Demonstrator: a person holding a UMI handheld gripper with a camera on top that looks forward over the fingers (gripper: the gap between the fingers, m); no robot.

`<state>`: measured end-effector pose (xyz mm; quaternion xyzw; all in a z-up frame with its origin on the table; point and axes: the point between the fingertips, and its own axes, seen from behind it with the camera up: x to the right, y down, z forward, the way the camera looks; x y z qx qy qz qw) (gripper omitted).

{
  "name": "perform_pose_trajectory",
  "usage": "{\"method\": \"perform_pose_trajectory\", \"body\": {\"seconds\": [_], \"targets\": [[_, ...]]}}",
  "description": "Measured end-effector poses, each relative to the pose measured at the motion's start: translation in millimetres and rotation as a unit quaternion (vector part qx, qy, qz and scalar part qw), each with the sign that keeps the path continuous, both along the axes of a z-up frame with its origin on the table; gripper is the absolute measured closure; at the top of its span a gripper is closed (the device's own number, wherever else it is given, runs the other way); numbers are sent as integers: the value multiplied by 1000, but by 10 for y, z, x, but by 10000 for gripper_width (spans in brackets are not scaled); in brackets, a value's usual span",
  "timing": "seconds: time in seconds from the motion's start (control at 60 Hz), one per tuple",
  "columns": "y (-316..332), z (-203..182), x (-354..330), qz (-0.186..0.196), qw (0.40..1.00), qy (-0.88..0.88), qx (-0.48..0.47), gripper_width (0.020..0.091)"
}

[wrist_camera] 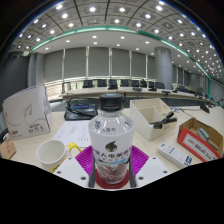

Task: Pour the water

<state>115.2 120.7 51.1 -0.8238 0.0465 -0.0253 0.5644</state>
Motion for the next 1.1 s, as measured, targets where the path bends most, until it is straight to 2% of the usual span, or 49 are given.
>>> {"method": "perform_pose_trajectory", "body": {"seconds": [0.167, 0.183, 0.233, 0.25, 0.283, 0.433, 0.633, 0.867, 1.1], "targets": [[-50, -51, 3, -9, 1000, 13, -21, 501], [-66, -59, 10, -11, 999, 16, -26, 458], [-125, -17, -8, -15, 999, 25, -32, 266], [-147, 3, -11, -16, 999, 27, -34, 228], [-200, 43, -5, -21, 999, 30, -39, 254], [-570, 277, -62, -46, 996, 34, -73, 242], [-1247, 786, -469, -36, 993, 11, -112, 242], [-2329, 1391, -1123, -32, 988, -9, -151, 243], [-3131, 1666, -1610, -22, 986, -27, -162, 243]]}}
